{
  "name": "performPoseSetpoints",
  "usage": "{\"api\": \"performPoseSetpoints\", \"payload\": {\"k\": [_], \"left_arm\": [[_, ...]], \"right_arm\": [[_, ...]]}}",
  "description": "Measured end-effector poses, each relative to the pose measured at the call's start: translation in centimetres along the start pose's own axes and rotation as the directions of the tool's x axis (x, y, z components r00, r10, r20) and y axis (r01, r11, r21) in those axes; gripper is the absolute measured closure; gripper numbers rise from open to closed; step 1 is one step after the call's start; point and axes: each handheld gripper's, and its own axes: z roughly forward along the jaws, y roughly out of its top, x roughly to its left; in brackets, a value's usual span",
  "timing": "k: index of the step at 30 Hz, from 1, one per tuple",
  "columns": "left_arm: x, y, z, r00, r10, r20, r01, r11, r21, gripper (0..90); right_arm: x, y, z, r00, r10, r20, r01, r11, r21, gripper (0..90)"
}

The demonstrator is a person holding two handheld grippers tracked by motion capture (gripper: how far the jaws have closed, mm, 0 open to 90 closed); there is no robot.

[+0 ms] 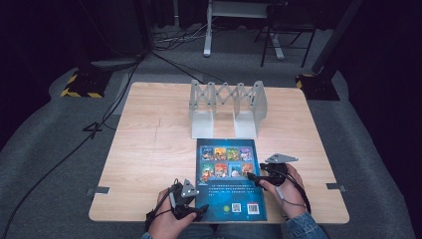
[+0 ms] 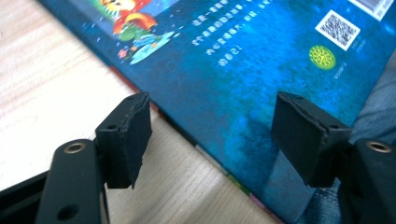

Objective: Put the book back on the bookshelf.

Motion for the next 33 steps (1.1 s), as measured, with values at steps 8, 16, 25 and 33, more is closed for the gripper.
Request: {"api": "performPoseSetpoints", "payload": {"k": [8, 16, 25, 33], "left_arm": [[1.7, 0.4, -0.5, 0.9971, -0.075, -0.013, 0.076, 0.9969, 0.02, 49.1], [2.8, 0.4, -0.9, 0.9942, -0.063, -0.087, 0.066, 0.9973, 0.032, 58.1], [2.8, 1.8, 0.5, 0.9872, -0.011, -0.159, 0.015, 0.9995, 0.026, 64.6], [3.3, 2.4, 1.0, 0.9868, -0.041, -0.157, 0.043, 0.9991, 0.009, 72.1]], "right_arm": [[0.6, 0.3, 0.2, 0.9997, 0.019, 0.013, -0.019, 1.0, 0.015, 31.9], [0.7, 0.3, 0.2, 0.9995, 0.024, 0.019, -0.025, 1.0, 0.012, 31.7], [0.8, 0.2, 0.1, 0.9978, 0.058, 0.031, -0.058, 0.998, 0.001, 34.2], [0.6, 0.1, 0.0, 0.9953, 0.085, 0.047, -0.085, 0.996, -0.007, 42.1]]}}
